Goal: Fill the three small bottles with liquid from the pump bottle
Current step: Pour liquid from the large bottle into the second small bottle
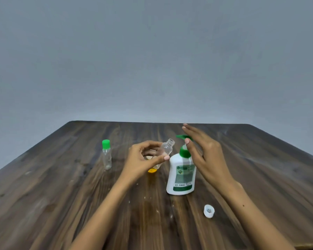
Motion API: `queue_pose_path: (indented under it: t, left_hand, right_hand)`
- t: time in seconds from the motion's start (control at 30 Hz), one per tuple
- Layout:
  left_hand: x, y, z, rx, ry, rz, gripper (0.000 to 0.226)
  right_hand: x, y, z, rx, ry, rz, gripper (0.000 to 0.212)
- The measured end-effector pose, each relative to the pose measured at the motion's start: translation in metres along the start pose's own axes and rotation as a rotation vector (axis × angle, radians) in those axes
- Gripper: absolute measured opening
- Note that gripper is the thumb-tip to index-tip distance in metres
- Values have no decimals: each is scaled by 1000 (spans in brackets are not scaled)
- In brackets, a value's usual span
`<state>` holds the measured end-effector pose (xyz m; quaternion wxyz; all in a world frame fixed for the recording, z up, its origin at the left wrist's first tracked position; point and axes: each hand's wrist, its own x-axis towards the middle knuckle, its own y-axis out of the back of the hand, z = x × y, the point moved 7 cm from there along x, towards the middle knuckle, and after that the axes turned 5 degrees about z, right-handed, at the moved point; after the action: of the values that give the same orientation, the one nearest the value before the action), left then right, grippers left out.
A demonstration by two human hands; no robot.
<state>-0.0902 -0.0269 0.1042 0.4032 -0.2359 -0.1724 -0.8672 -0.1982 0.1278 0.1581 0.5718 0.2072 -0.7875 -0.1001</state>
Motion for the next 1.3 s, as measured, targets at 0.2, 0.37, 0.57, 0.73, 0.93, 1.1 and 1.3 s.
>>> queue_pose_path:
  t: [0.2,0.37,0.57,0.73,0.93,1.1,1.3]
  left_hand:
    - [7,-1,-2,-11,-46,29,36]
    - [6,-5,5,15,-109,31,36]
    - [3,-5,10,18,-142,42,37]
    - [1,-9,14,15,-173,40,36]
    - [3,-9,9,33,-192,16,40]
    - [3,-10,5,38,-184,0,39]
    - [0,-11,7,14,-178,13,41]
  right_hand:
    - [-1,-14,0,-60,-8,-74,49]
    - [-2,-19,1,-117,-28,-99,53]
    - [-4,-22,-1,-159,-16,-78,51]
    - [-4,-25,-6,-187,-1,-18,49]
    - [-1,-27,-5,-179,17,11,47]
    - [-6,-26,1,-109,8,79,46]
    - [-9,-22,1,-12,24,145,58]
